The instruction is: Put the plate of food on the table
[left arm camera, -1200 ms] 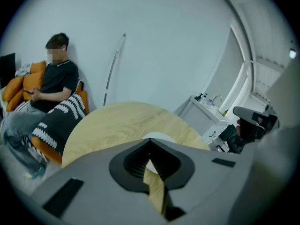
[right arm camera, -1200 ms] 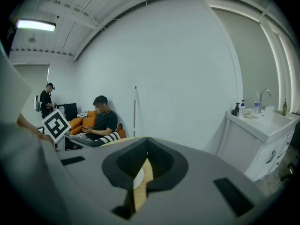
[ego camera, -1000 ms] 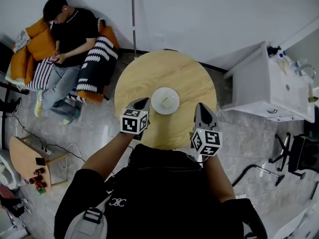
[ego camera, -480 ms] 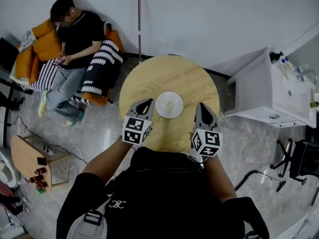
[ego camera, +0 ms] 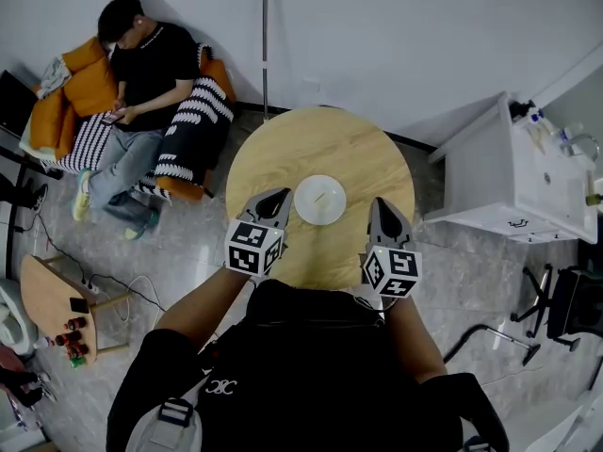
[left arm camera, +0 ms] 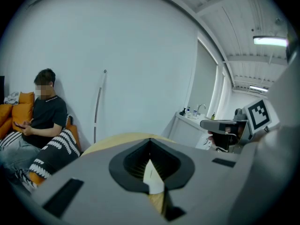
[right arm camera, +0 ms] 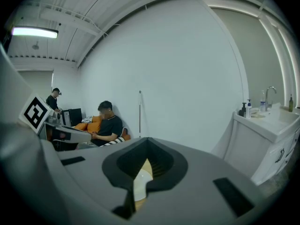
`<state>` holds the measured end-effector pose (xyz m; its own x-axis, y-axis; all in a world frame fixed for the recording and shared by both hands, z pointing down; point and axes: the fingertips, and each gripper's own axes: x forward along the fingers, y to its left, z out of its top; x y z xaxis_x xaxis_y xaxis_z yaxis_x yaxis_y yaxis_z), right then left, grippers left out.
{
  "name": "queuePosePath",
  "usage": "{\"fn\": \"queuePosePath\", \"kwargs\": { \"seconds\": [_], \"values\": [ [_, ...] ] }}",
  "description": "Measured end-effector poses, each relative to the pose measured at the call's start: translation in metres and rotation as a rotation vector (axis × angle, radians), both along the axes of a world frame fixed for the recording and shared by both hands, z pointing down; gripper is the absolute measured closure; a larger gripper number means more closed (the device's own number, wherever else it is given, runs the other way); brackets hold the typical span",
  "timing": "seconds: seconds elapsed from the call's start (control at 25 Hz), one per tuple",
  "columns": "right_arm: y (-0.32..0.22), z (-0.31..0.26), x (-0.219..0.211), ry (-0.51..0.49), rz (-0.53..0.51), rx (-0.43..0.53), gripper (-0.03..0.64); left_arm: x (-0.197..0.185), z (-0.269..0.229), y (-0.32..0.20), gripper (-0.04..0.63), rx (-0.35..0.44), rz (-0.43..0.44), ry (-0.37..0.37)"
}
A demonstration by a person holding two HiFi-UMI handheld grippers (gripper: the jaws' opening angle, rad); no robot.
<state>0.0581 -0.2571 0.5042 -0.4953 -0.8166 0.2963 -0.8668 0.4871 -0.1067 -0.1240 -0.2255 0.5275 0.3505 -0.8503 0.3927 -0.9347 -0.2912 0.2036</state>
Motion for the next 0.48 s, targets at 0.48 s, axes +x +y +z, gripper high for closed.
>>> {"fn": "queuePosePath", "kwargs": {
  "seconds": [0.48],
  "values": [
    [0.0061, 0.0032, 0.0049, -0.003, -0.012, -0.005, 0.611, 0.0104, 0.0004, 0.0039, 0.588, 0.009, 0.011, -0.016]
  ]
}}
